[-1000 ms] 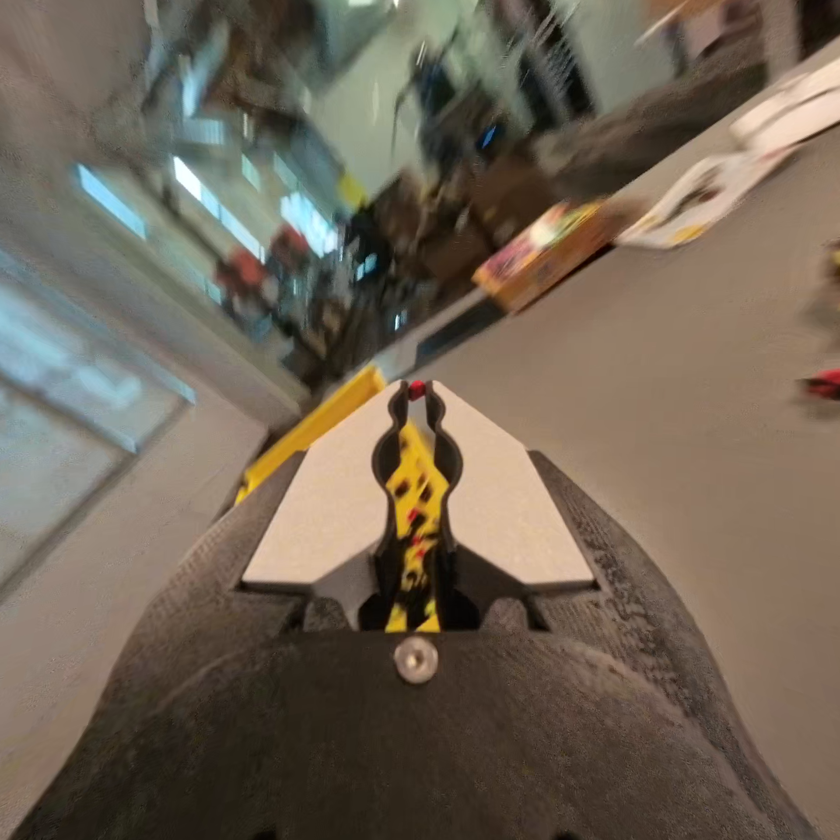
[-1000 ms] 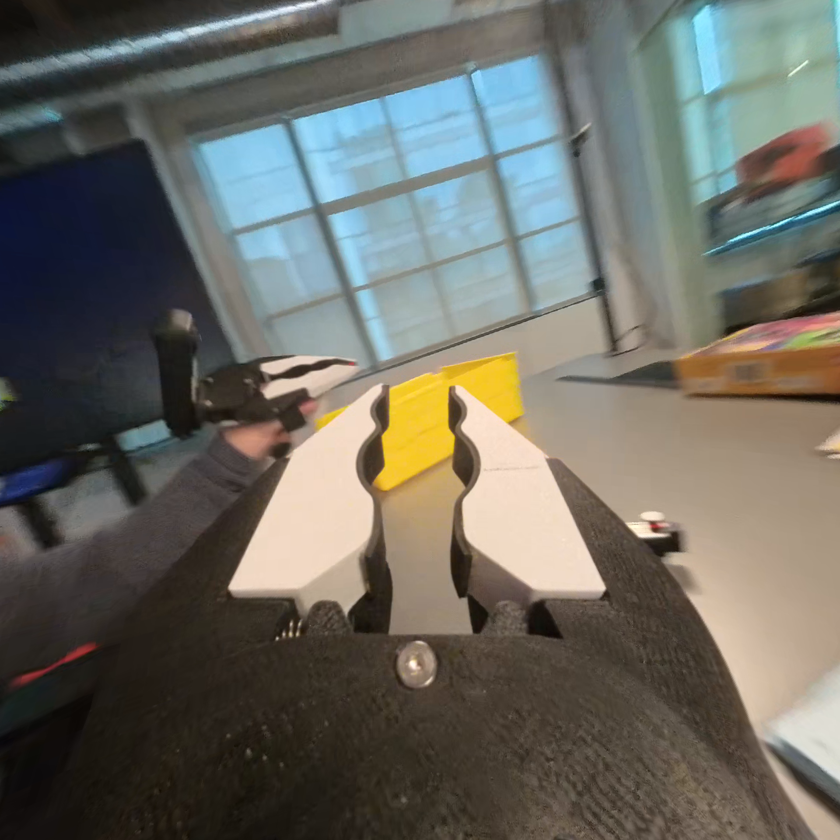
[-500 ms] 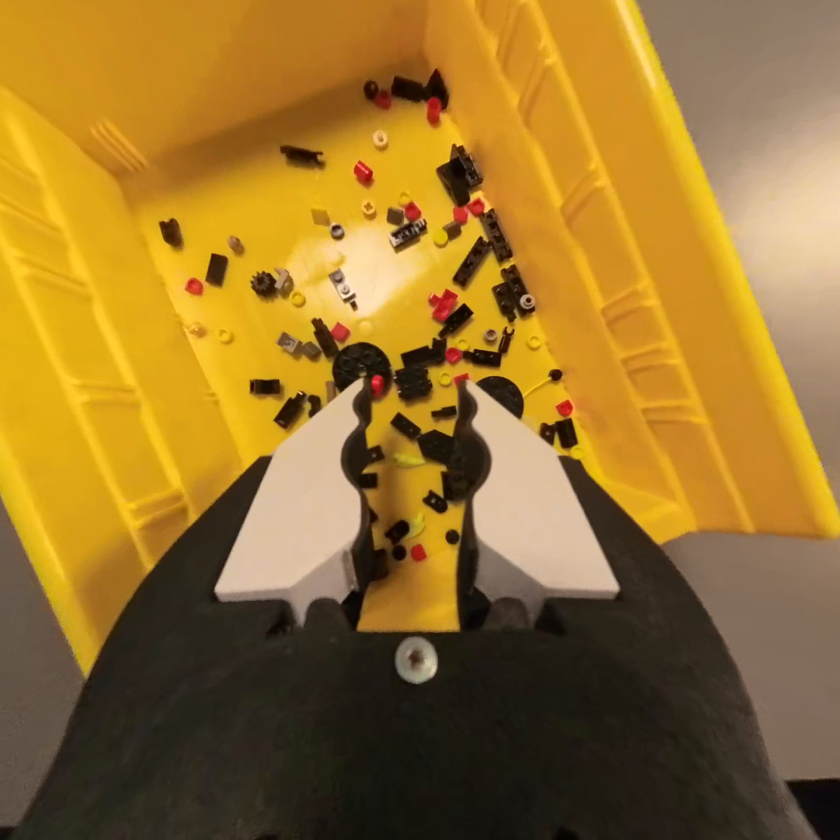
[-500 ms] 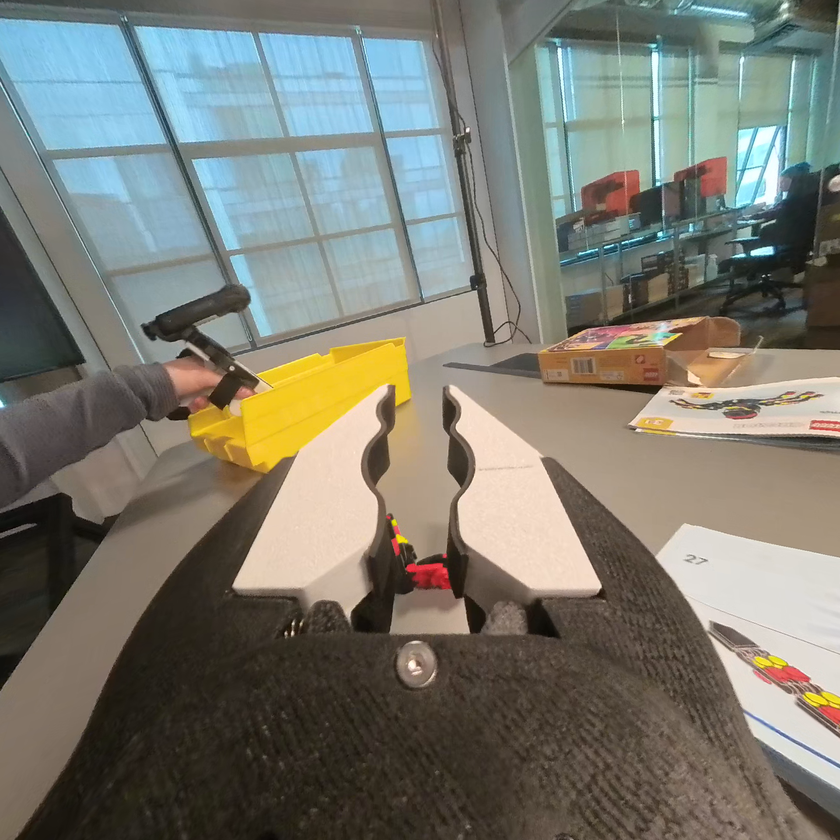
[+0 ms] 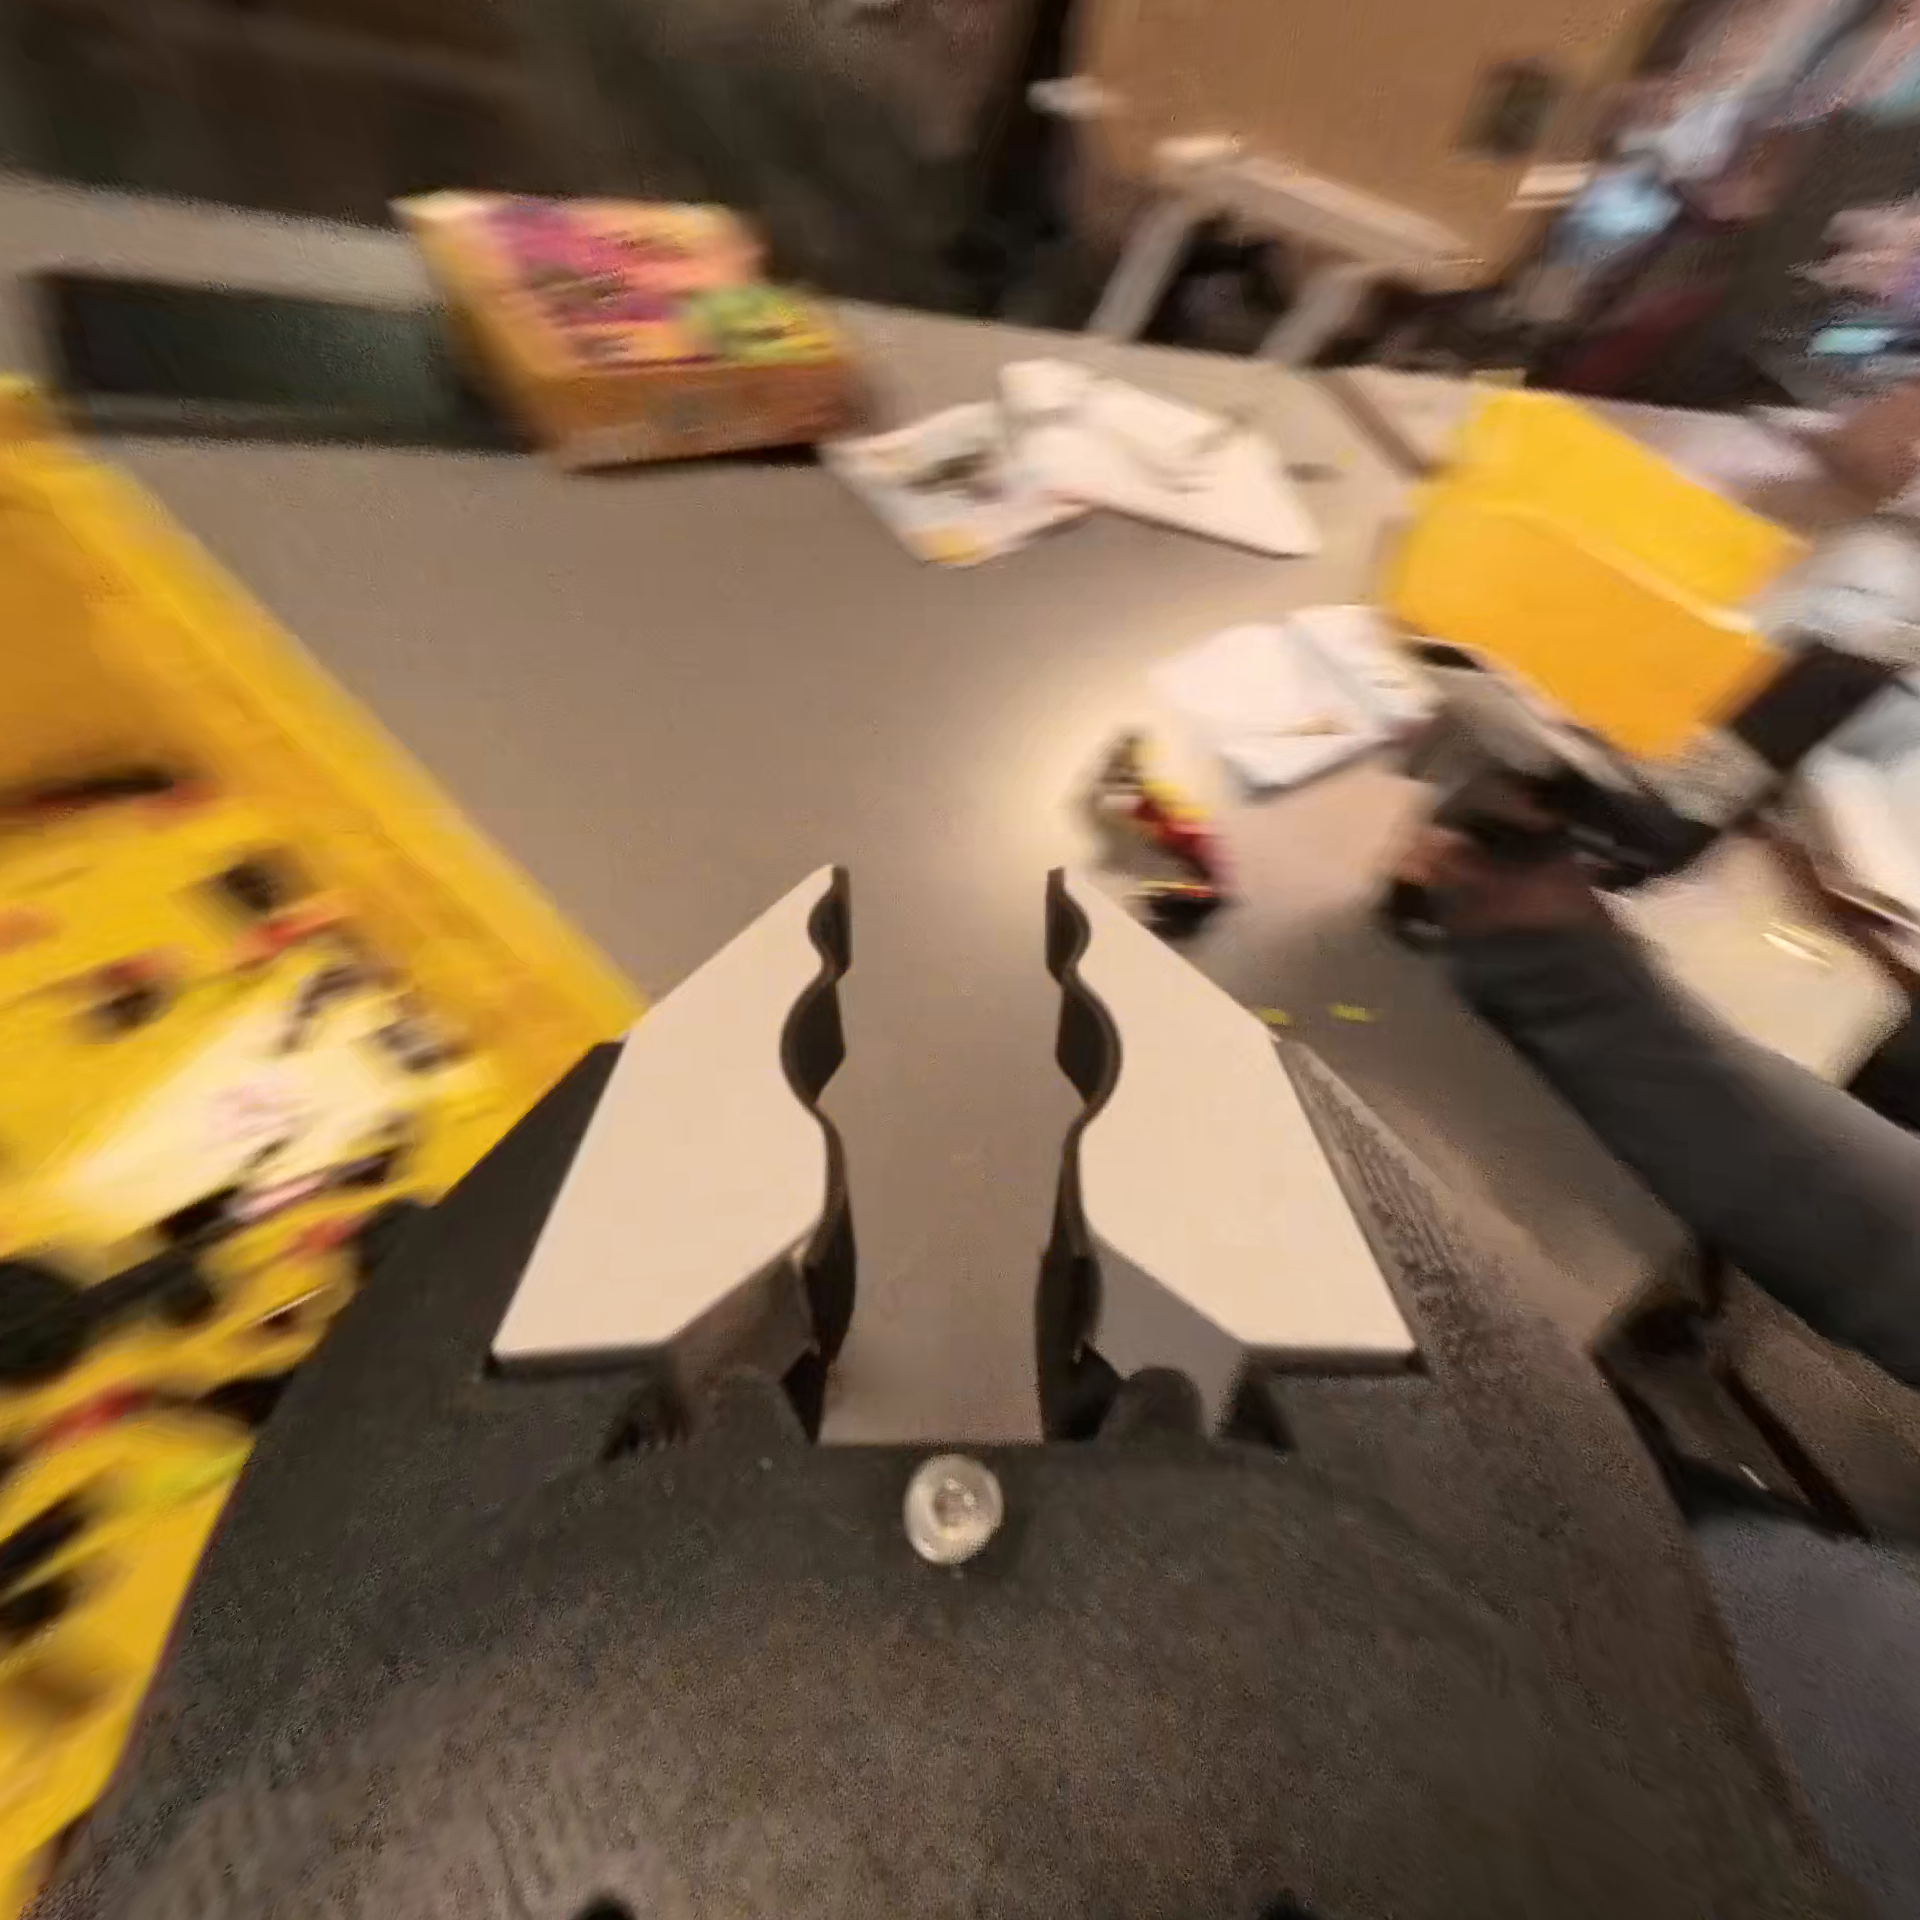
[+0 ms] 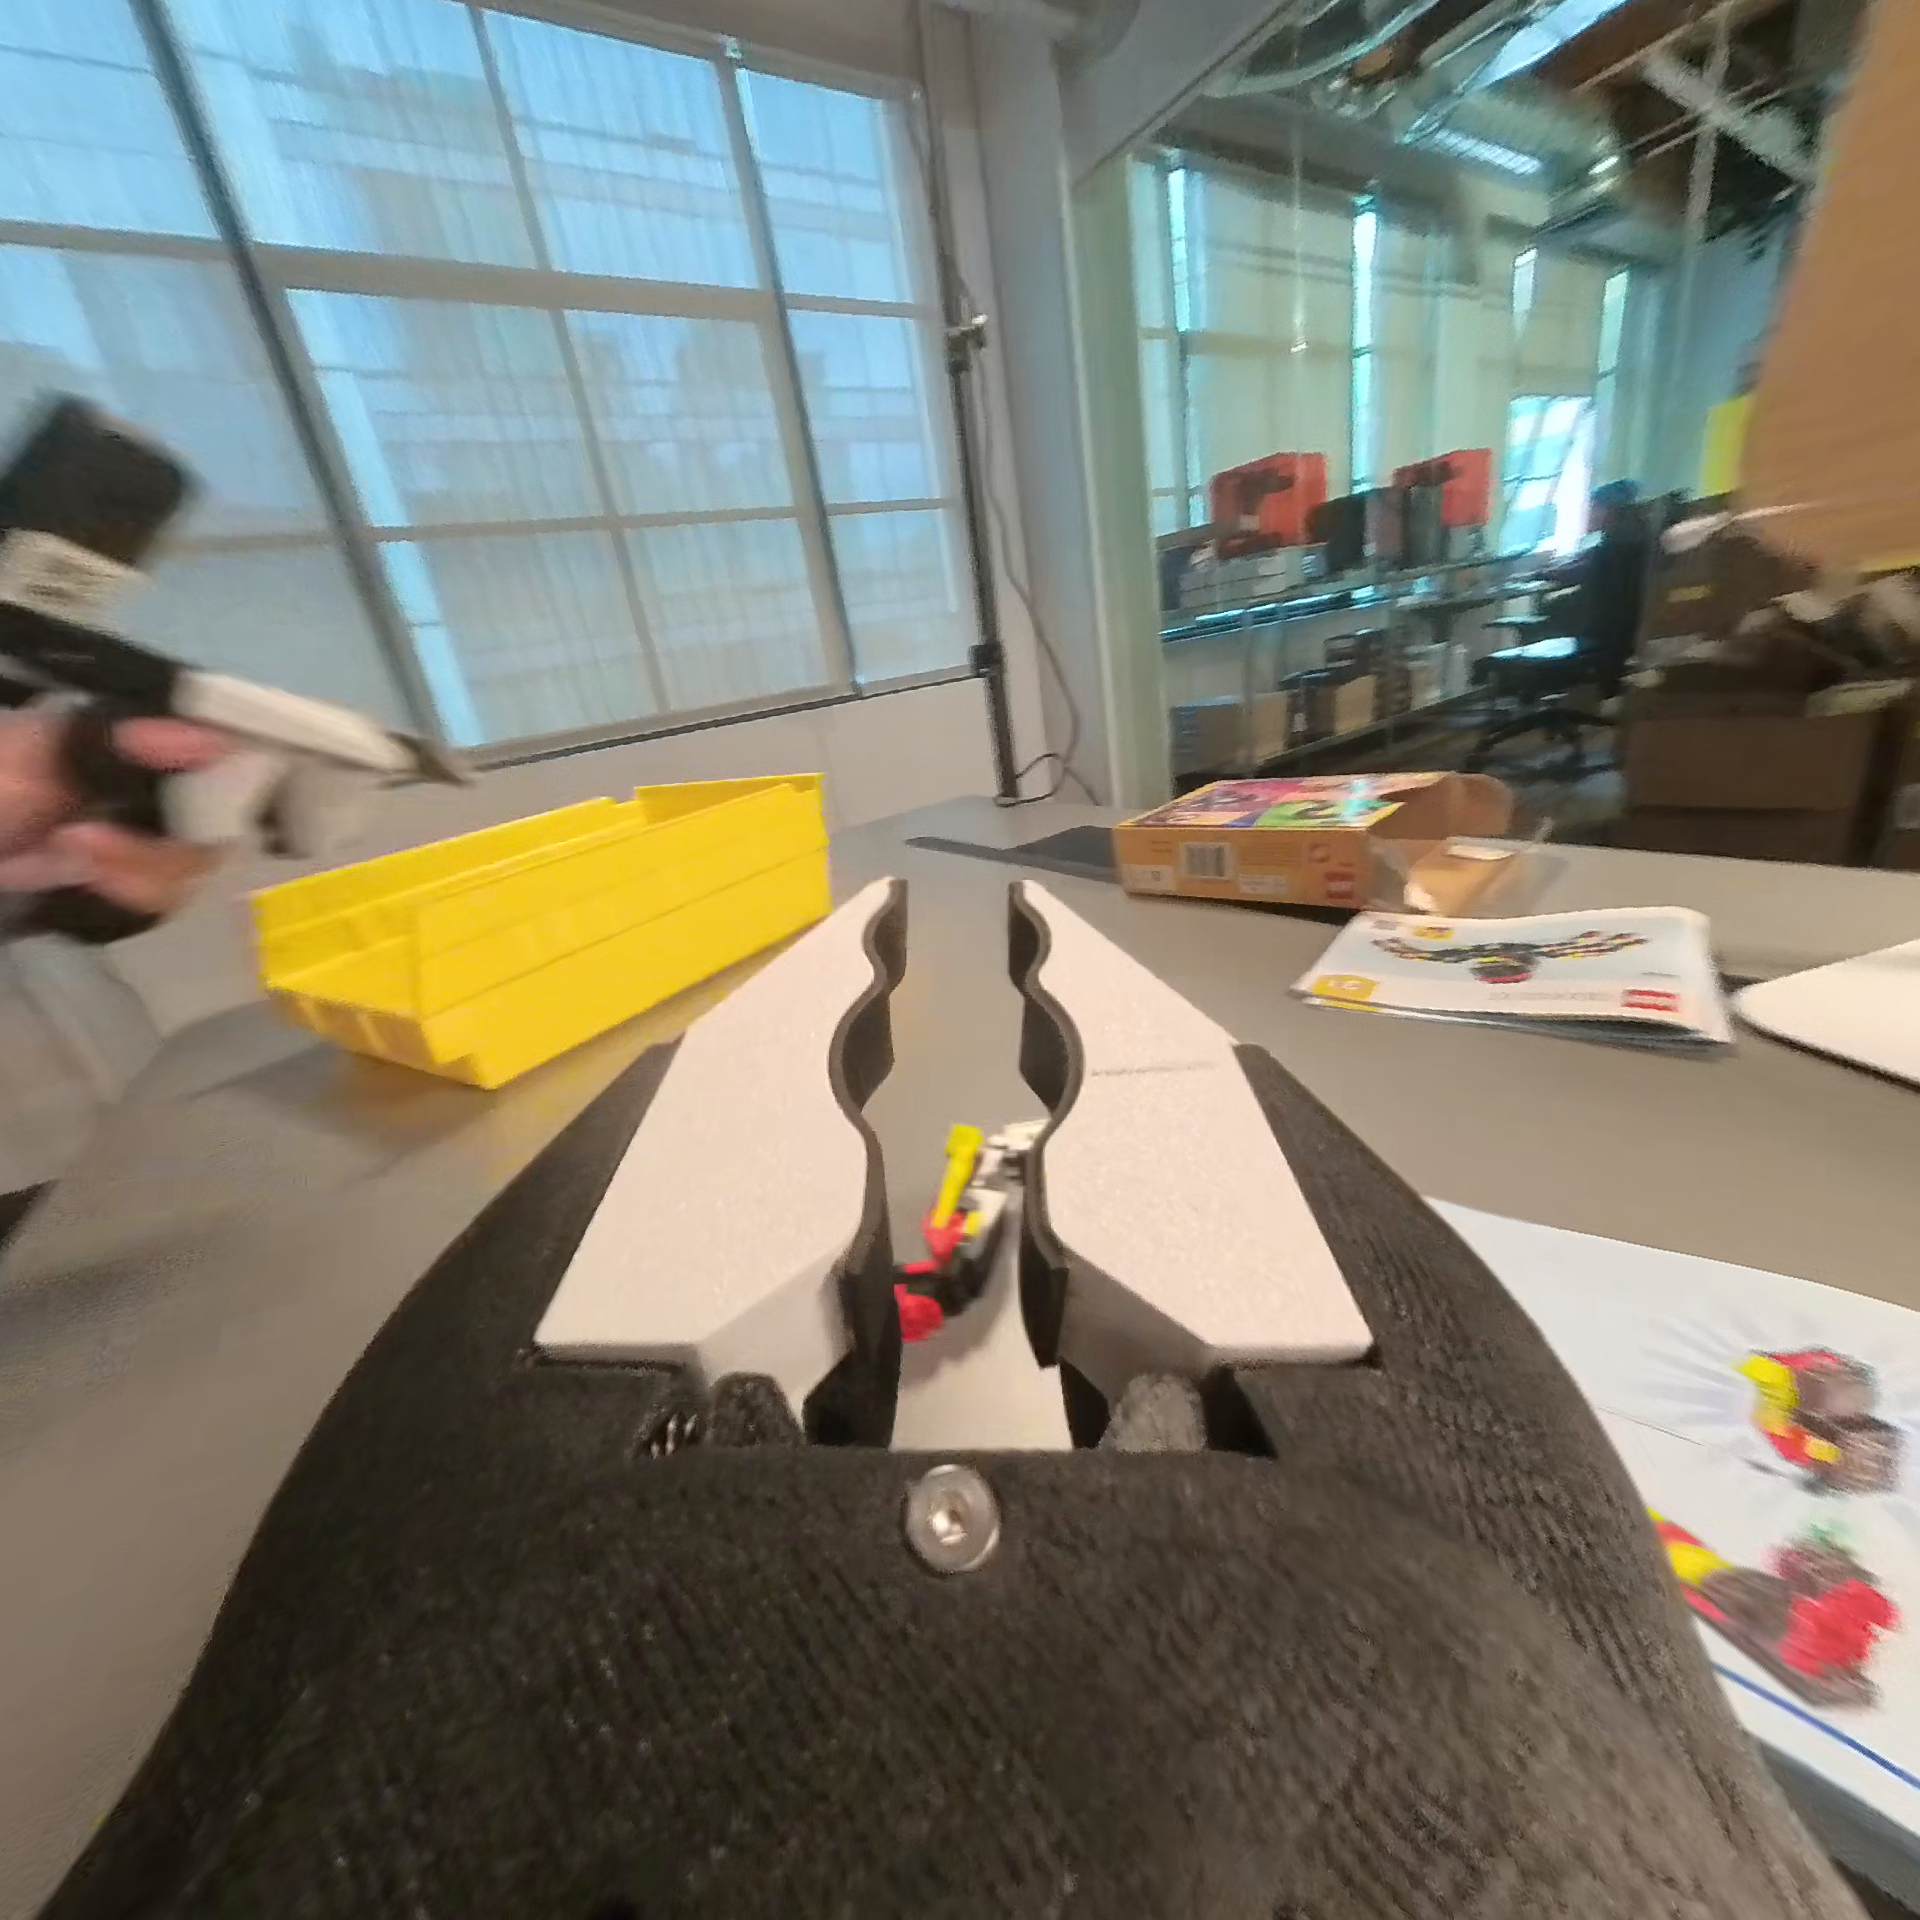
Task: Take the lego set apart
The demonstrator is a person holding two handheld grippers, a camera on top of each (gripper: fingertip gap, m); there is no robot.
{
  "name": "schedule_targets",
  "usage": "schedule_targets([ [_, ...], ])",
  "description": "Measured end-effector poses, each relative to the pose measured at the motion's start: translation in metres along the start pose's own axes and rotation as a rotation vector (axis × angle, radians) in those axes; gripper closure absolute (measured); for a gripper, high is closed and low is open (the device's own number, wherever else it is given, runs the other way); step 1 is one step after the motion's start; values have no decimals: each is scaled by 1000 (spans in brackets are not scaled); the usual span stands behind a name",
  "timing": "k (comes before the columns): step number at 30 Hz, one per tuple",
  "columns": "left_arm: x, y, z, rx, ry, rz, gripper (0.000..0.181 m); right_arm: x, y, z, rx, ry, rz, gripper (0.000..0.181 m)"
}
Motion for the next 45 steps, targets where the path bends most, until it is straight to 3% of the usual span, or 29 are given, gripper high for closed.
schedule_targets([
  [1,34,-9,3,20,-44,96,148,4,2,-3,13,33,41,164],
  [4,109,-50,41,-99,-185,275,156,16,10,-9,44,142,169,164],
  [8,149,-104,87,-198,-248,349,161,25,16,-11,63,246,272,165],
  [13,152,-144,95,-244,-329,330,161,28,15,-10,59,249,287,166],
  [19,155,-163,99,-309,-477,296,159,32,15,-11,63,228,289,166],
  [33,154,-164,101,-291,-488,313,181,34,15,-12,71,190,288,166],
  [36,155,-164,102,-283,-512,307,181,34,15,-12,69,187,286,166],
  [39,157,-164,102,-280,-506,308,161,34,15,-12,69,180,284,166],
  [45,158,-170,99,-280,-511,297,166,34,15,-12,70,169,283,166],
])
Point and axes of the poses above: each gripper's, where its closed fingertips meet, y back along the fingers, z out of its underside, x = y × z across the jaws, the point moved 7 cm from there along y, back along the fingers, and after that the axes turned 12 degrees about -y, right-handed, at the moved point
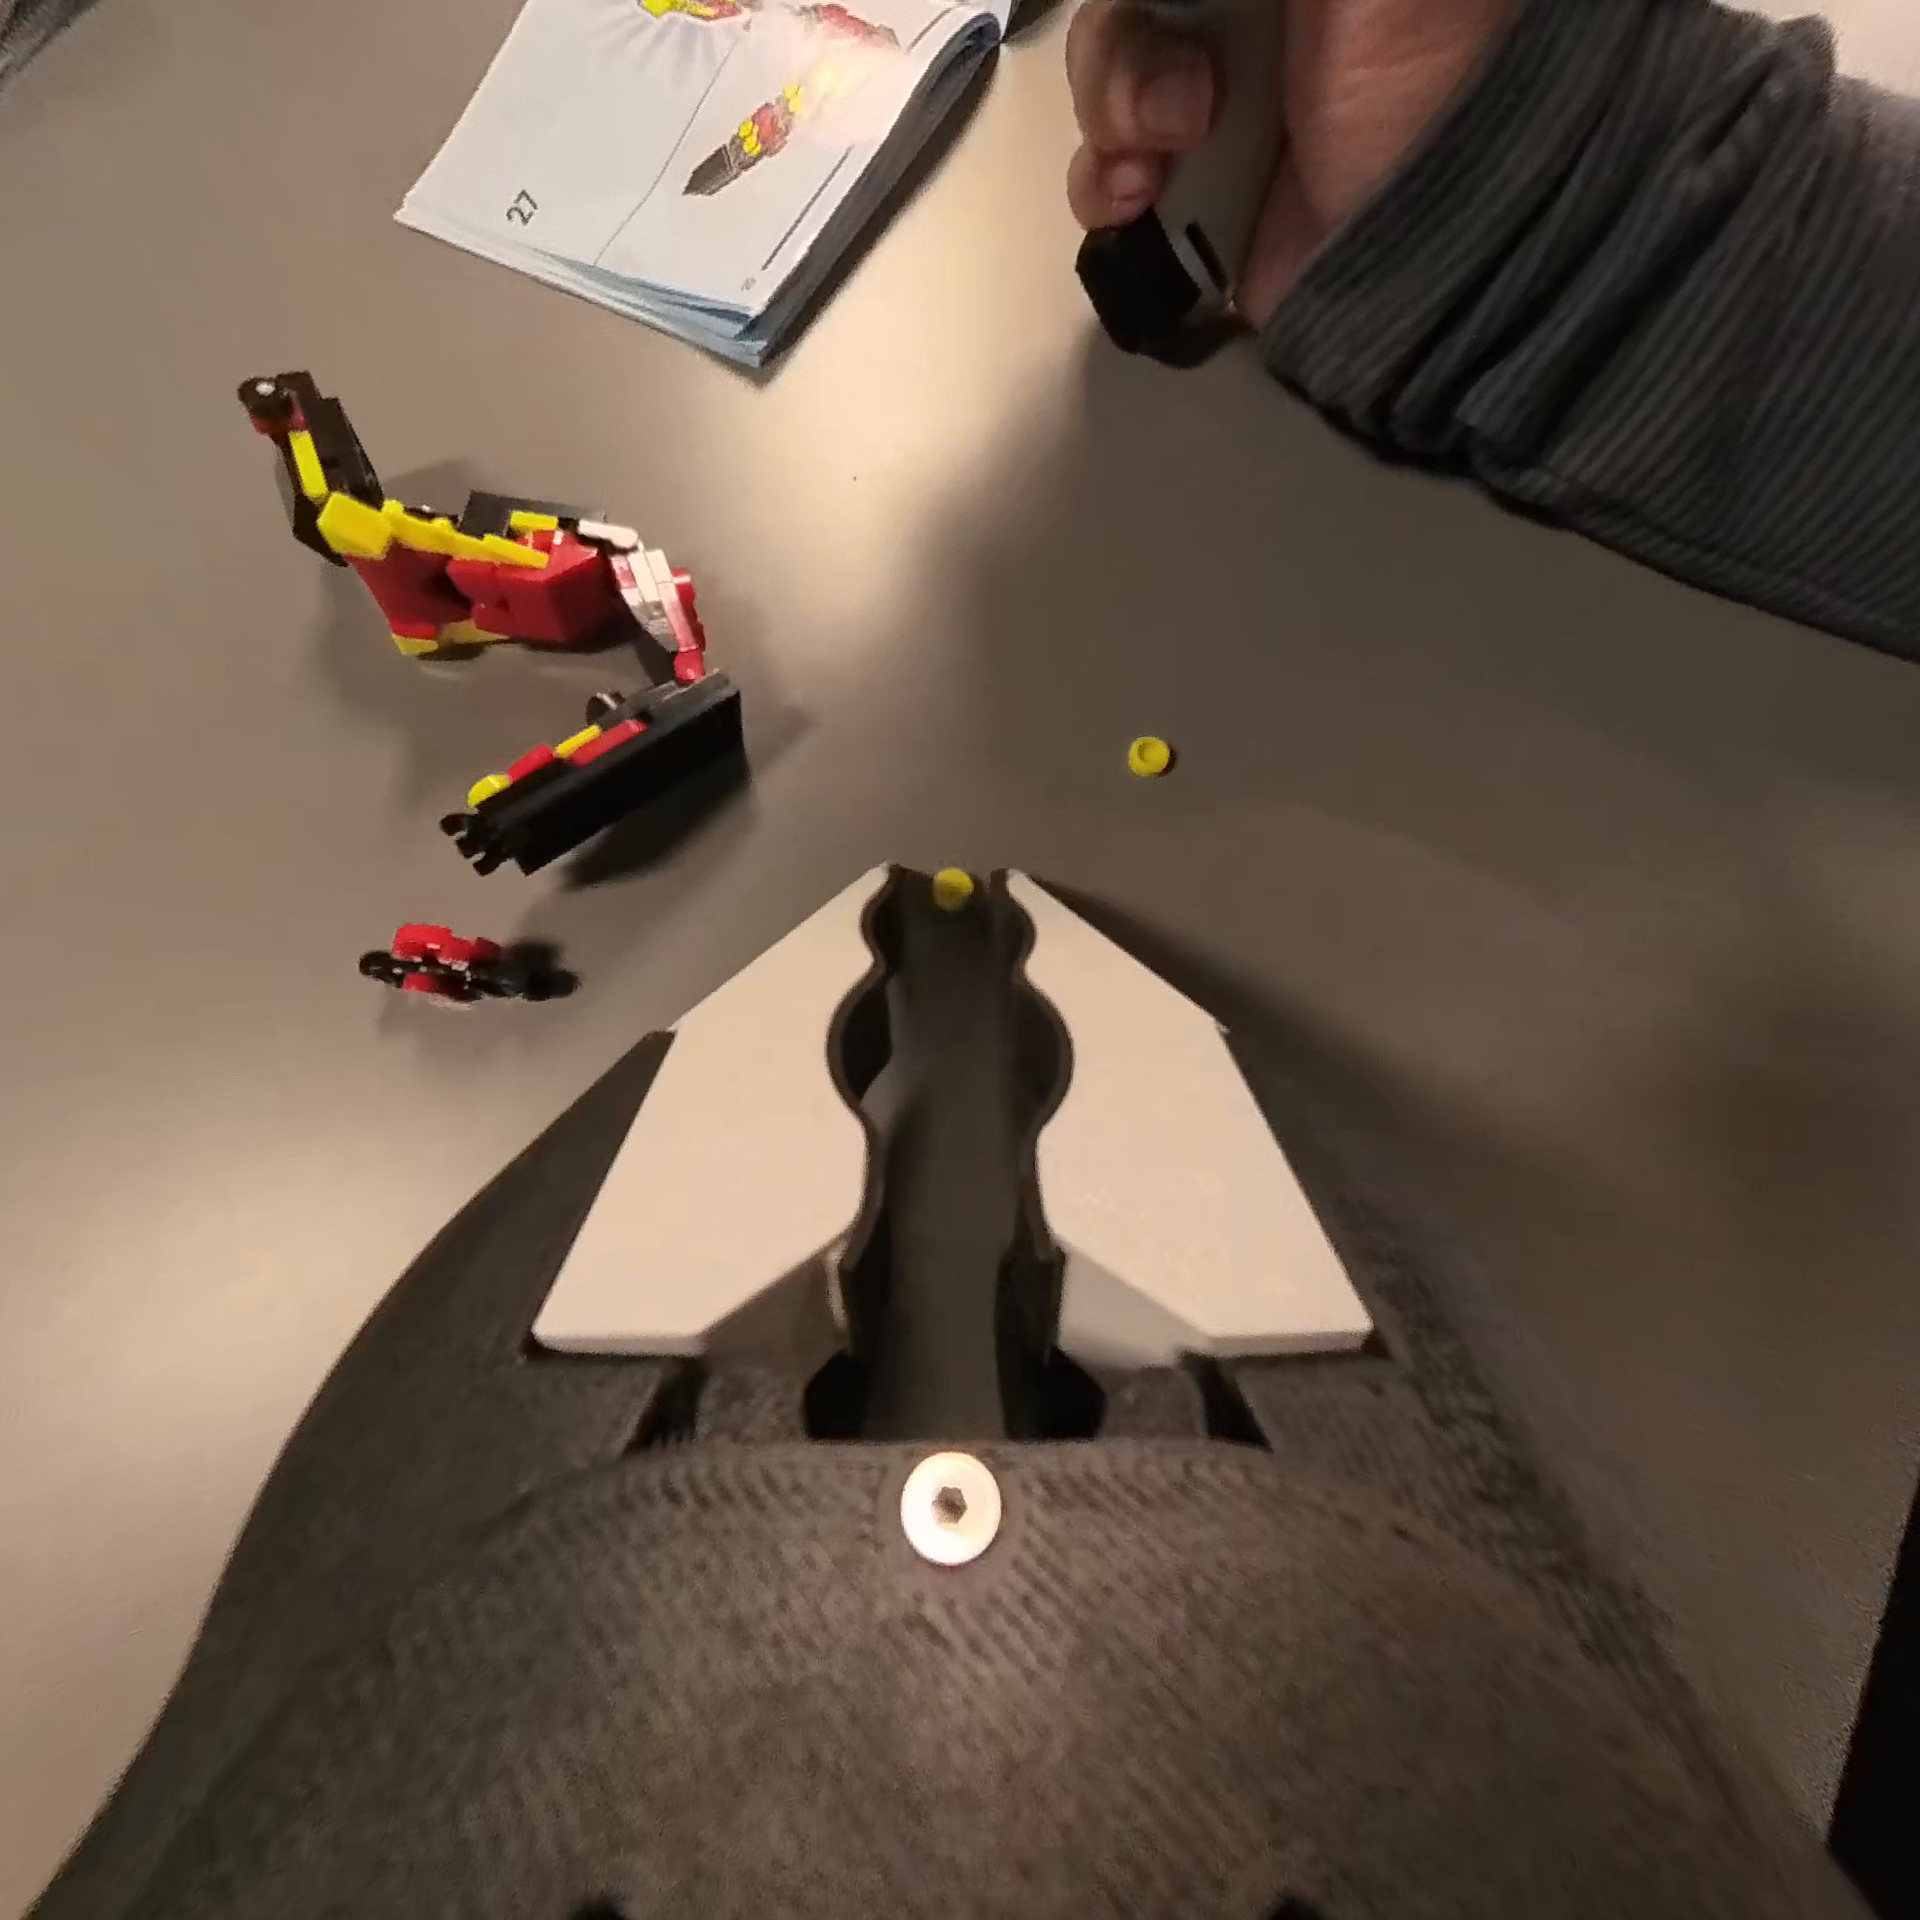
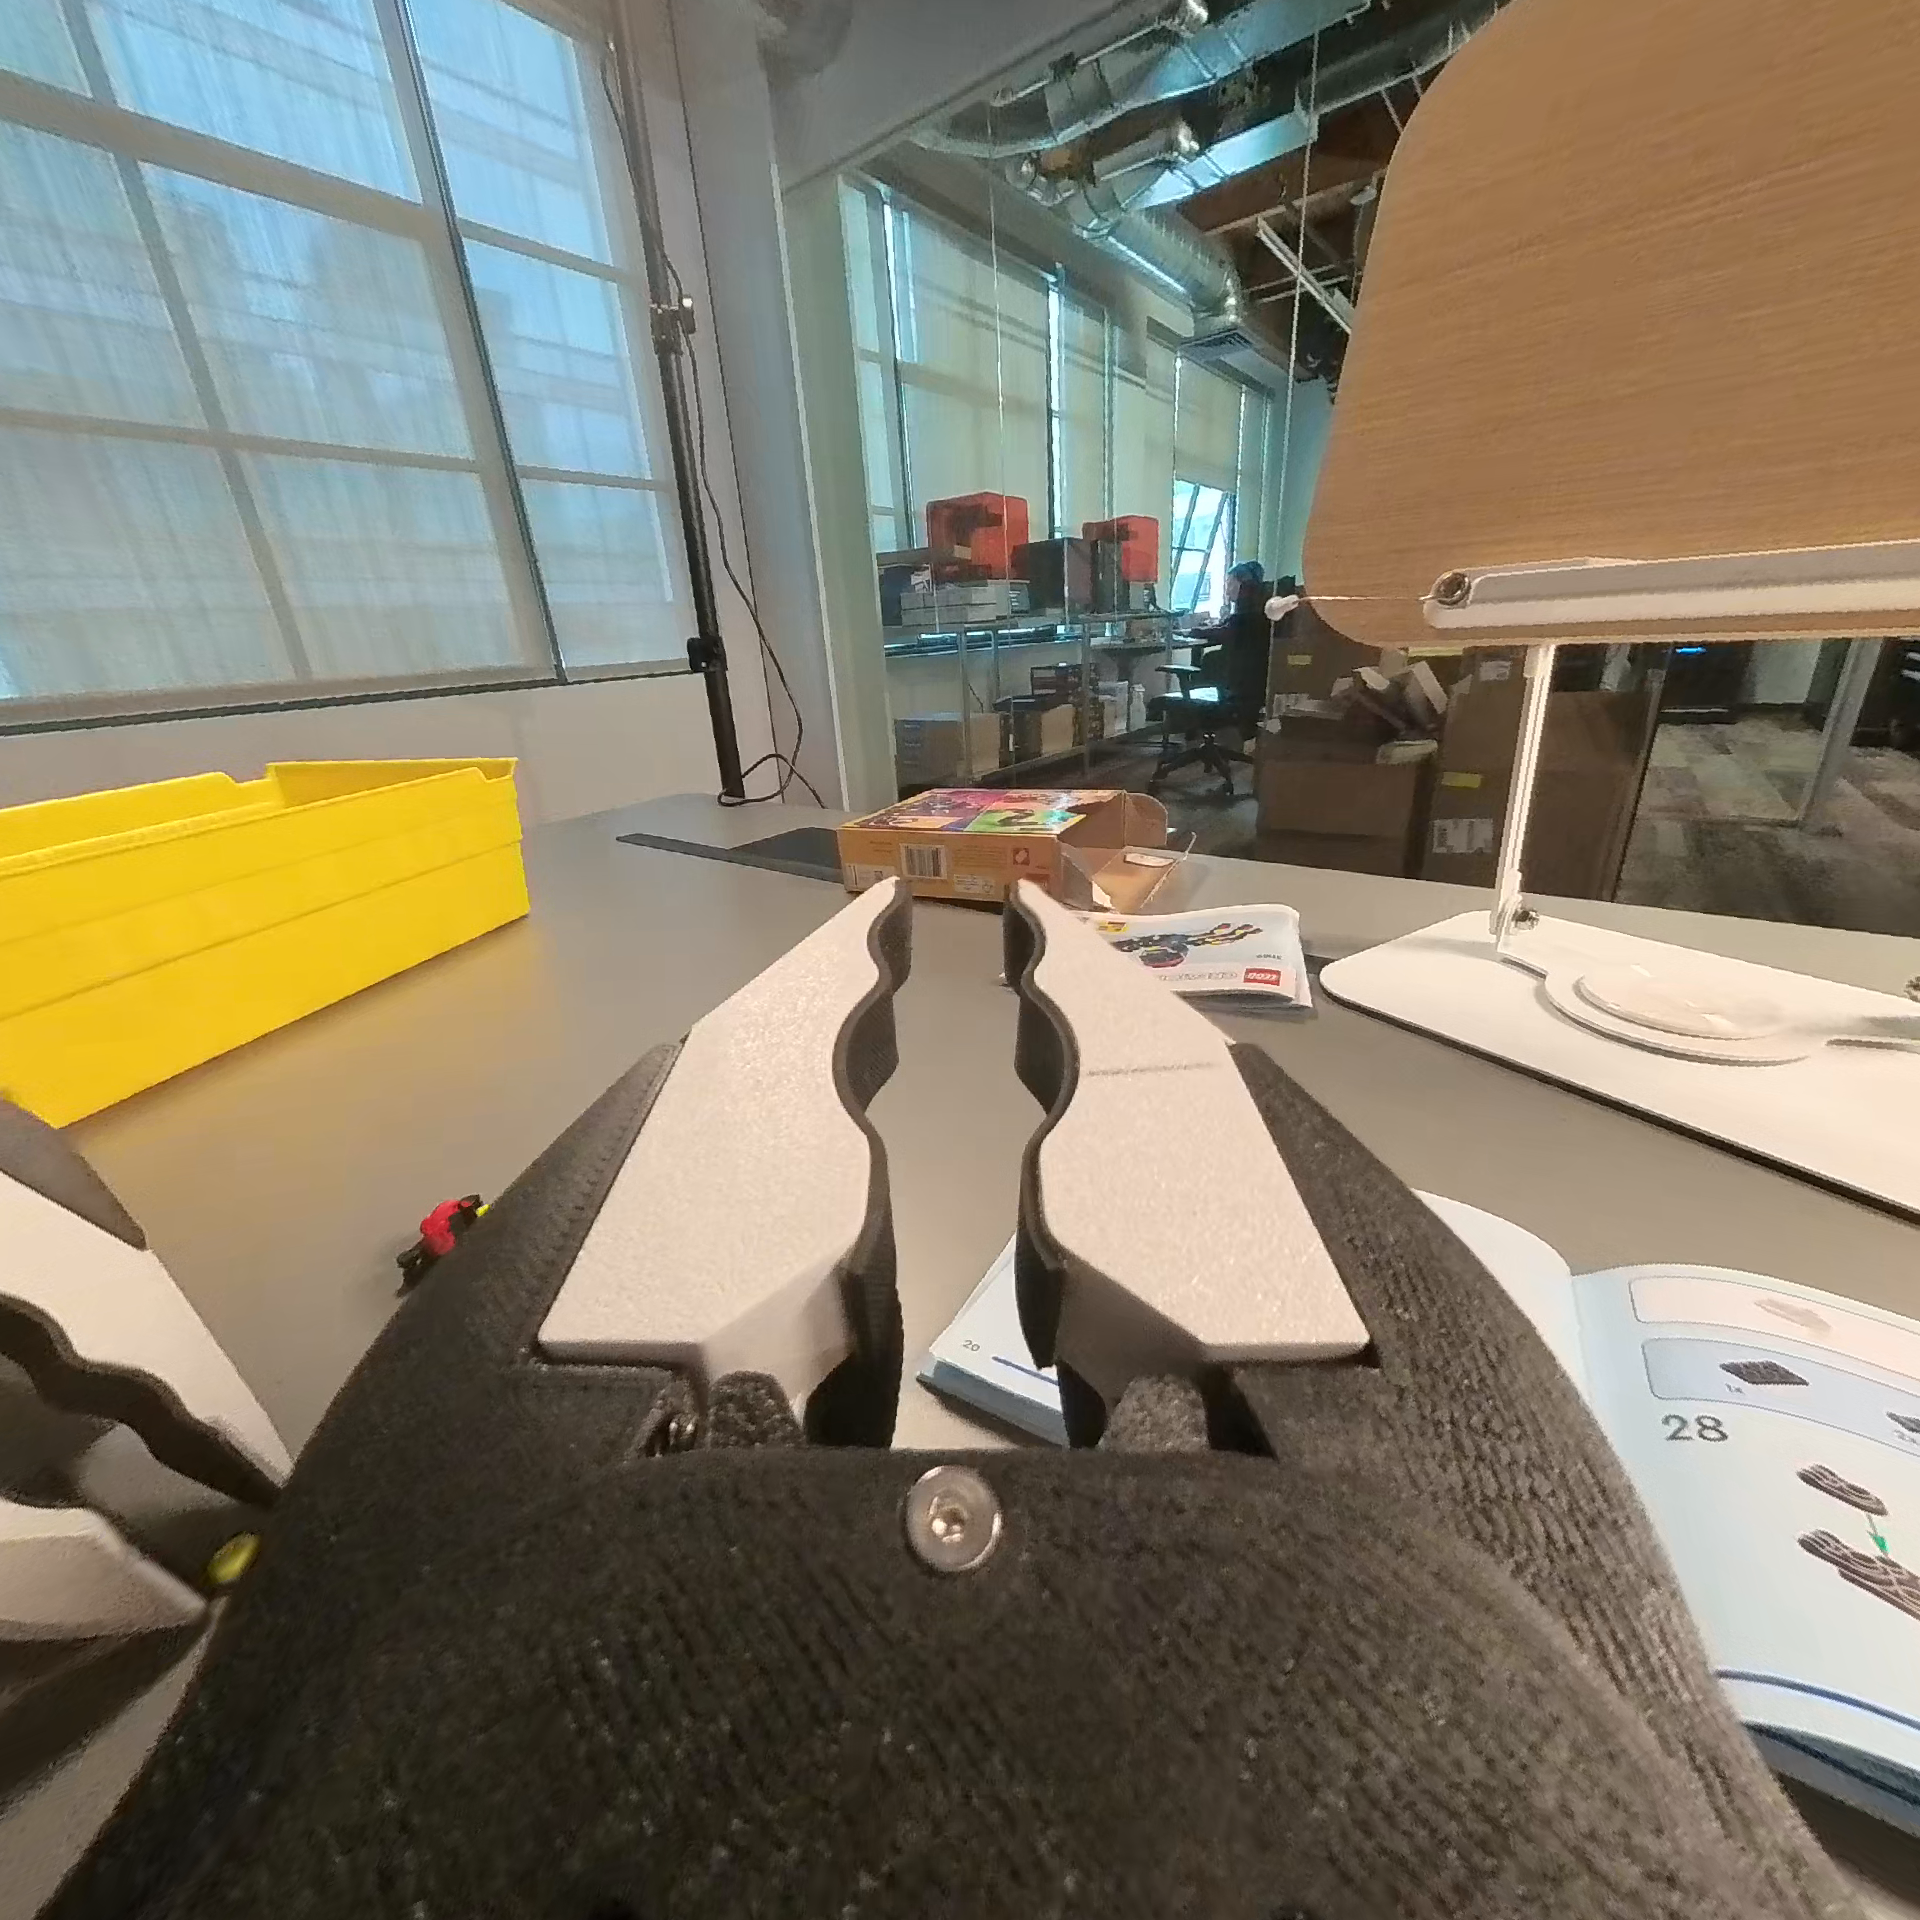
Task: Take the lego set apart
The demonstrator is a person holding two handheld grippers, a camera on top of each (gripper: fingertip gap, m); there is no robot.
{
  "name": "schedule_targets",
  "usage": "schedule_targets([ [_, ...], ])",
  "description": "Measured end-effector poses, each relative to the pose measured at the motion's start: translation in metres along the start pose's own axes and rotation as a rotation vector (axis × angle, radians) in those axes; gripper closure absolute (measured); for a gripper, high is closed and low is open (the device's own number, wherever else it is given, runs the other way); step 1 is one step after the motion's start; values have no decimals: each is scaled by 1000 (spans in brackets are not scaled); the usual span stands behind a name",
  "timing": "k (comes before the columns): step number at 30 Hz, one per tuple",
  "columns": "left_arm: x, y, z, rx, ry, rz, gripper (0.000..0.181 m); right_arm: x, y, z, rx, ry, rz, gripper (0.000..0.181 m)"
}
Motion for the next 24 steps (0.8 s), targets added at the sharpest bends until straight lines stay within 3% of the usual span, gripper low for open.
schedule_targets([
  [7,-1,-1,0,3,8,11,175,0,0,0,-1,-7,-3,166],
  [10,-1,10,-1,53,-25,-68,175,1,1,0,2,-9,-1,166],
  [13,-11,60,-7,207,-20,-289,176,1,1,-1,6,-14,3,166],
  [17,-61,178,6,287,58,-751,176,2,1,-1,11,-13,10,167],
  [20,-116,238,55,110,309,-879,176,1,0,0,13,-18,8,167],
  [22,-153,254,91,6,387,-904,176,1,0,0,11,-19,4,167],
  [24,-182,254,123,-86,487,-835,169,1,-1,0,7,-18,2,167],
])
Point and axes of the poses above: each gripper's, where its closed fingertips meet, y back along the fingers, z out of its underside, x = y × z across the jaws, the point moved 7 cm from there along y, back along the fingers, and after that the axes turned 12 degrees about -y, right-handed, at the moved point
